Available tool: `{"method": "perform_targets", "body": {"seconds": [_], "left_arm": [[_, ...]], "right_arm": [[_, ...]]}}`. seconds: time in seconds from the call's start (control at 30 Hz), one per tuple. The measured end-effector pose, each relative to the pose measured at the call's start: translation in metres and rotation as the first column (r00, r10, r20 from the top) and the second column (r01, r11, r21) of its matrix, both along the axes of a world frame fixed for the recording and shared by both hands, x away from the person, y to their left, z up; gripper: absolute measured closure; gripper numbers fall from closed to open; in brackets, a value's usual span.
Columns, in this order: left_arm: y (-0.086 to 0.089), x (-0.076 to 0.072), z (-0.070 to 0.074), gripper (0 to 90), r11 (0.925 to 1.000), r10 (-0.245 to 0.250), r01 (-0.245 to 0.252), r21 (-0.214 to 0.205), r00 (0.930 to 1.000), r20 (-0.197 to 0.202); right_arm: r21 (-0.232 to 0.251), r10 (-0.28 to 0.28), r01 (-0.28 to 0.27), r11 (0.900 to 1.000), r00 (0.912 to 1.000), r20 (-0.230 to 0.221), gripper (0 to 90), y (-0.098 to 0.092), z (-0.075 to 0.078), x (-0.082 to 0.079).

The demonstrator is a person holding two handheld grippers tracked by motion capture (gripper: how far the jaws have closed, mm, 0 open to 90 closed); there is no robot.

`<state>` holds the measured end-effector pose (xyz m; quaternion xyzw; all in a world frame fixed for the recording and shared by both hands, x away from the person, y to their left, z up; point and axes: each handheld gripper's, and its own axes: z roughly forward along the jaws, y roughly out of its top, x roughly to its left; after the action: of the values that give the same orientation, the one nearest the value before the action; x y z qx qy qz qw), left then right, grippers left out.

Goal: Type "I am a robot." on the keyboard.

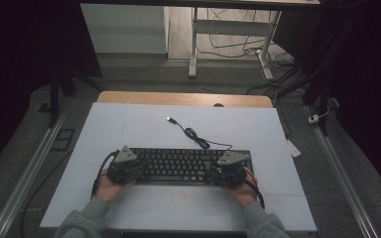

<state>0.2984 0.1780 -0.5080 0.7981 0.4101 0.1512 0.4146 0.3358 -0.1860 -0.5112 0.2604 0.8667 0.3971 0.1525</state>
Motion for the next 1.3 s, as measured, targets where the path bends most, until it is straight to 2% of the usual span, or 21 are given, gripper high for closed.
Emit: {"method": "perform_targets", "body": {"seconds": [0.5,0.77,1.3], "left_arm": [[0.017,0.004,-0.001,56.8,0.9960,0.088,-0.088,-0.015,0.9961,-0.011],[0.017,0.004,-0.001,55.4,0.9963,0.085,-0.085,-0.016,0.9963,-0.011],[0.010,0.004,-0.003,54.9,0.9989,0.047,-0.047,0.001,0.9987,-0.020]], "right_arm": [[0.000,0.000,0.000,1.0000,1.0000,0.001,49.3,0.000,0.000,0.000],[-0.003,-0.001,0.001,1.0000,1.0000,0.001,49.1,0.000,0.000,0.001],[-0.006,-0.010,0.010,0.9999,1.0000,0.002,49.4,-0.001,0.000,0.001]]}}
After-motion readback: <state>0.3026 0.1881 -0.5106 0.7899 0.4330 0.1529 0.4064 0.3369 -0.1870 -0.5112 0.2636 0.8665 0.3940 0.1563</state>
